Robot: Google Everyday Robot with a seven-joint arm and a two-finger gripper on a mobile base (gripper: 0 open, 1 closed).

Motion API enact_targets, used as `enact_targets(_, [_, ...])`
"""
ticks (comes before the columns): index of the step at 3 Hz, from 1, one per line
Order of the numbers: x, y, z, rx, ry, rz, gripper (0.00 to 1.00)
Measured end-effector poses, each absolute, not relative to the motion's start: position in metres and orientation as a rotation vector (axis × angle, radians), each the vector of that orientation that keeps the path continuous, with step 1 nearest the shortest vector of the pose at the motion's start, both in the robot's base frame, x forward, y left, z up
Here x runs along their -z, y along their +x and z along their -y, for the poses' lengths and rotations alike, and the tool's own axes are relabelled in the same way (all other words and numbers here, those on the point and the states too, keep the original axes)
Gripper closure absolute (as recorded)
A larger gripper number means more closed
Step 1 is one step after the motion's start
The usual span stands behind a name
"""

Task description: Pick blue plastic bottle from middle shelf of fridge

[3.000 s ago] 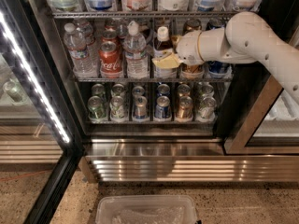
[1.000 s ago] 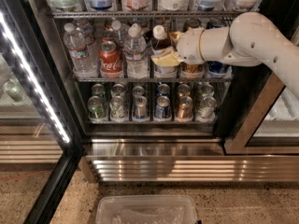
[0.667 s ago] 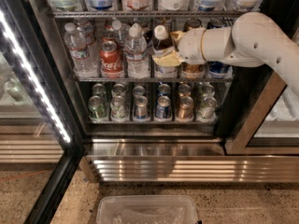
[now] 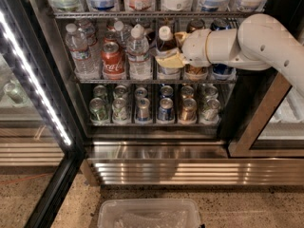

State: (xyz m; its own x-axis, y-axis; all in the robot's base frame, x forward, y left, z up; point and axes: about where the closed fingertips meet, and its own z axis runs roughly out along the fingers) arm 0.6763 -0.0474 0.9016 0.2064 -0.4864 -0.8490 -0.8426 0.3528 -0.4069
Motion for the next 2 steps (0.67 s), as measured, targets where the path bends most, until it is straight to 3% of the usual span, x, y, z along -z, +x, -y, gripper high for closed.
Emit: enact_targets(2, [-0.9058, 0.6745, 0.0466, -0.386, -1.29, -1.433, 1.0])
